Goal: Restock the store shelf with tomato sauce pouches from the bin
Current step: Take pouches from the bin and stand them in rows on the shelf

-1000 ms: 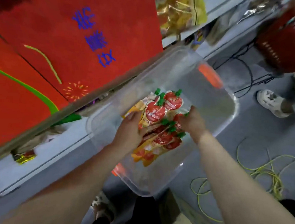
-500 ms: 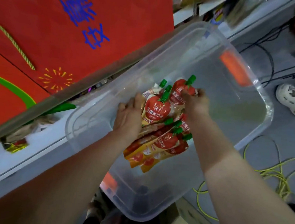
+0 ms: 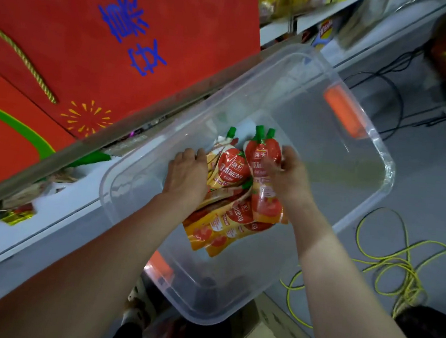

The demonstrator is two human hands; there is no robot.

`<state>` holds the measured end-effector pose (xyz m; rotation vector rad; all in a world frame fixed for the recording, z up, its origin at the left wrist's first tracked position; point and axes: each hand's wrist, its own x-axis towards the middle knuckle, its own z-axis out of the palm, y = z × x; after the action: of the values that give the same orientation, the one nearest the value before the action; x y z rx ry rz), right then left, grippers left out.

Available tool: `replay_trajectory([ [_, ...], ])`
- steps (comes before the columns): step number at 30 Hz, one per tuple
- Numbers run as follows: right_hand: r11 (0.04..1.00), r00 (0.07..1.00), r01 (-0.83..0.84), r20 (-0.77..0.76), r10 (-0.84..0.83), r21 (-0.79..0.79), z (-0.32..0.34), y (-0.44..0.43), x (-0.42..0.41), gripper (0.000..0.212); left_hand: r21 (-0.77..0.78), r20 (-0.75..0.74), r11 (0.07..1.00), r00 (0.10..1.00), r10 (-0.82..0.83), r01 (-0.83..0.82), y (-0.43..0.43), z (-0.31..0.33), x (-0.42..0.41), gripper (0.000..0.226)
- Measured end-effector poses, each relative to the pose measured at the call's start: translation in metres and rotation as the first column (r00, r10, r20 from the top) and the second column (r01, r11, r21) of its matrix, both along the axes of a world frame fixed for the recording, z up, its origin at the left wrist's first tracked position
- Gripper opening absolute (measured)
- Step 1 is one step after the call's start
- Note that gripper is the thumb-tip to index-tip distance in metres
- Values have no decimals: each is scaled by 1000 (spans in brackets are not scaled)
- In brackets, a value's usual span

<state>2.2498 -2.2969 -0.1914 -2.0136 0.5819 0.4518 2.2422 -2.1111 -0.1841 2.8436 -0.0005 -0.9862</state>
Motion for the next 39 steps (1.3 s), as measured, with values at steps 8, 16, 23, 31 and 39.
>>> replay_trajectory([
  [8,996,991,46,-125,-55,-76,3,2,4,47,-341,-82,865,929,362,-368,7,44,-29,54],
  [16,1000,977,-3,-212,6,13,-10,1,-16,49,-256,-174,823,862,477,-507,-7,7,-41,76],
  [23,956,987,147,-106,-124,252,47,15,-22,25,-508,-222,571,738,637,-645,19,51,-50,49],
  [31,896,991,117,6,-132,429,170,68,-61,21,-752,-390,117,581,714,-649,72,168,-103,15],
  [39,852,966,-135,257,0,507,293,182,-114,16,-896,-295,-9,579,760,-444,191,291,-174,20],
])
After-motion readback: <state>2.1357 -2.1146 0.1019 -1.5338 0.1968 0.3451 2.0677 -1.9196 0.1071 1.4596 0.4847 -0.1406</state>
